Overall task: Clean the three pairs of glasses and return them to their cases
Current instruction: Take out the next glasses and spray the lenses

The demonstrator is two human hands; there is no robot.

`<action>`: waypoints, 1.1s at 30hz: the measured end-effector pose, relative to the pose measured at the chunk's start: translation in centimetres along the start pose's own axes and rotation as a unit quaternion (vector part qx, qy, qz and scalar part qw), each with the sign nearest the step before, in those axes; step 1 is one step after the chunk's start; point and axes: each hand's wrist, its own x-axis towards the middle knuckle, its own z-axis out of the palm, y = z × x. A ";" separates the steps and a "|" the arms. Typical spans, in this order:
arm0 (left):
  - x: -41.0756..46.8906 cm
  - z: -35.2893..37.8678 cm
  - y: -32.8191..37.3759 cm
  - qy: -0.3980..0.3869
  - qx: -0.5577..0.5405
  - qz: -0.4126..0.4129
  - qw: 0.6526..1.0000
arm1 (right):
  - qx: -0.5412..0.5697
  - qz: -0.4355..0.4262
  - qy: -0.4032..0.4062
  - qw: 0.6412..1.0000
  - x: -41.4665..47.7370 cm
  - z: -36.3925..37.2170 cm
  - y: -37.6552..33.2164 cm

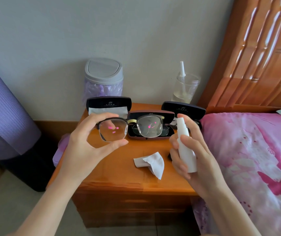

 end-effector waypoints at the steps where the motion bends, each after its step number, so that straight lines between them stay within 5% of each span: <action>1: 0.0 0.0 0.0 0.000 0.002 0.002 1.000 | -0.031 -0.008 0.011 0.999 0.0 0.1 -0.1; 5: 0.0 0.3 -0.1 0.001 0.011 0.003 1.000 | -0.200 -0.067 0.039 0.977 -0.5 0.7 -0.8; 11: 0.0 0.7 0.0 0.003 0.006 0.013 1.000 | -0.457 -0.153 0.097 0.871 -0.7 1.6 0.3; 33: 0.0 0.9 0.2 -0.003 0.019 0.017 1.000 | -0.621 -0.171 0.166 0.746 0.4 1.7 1.5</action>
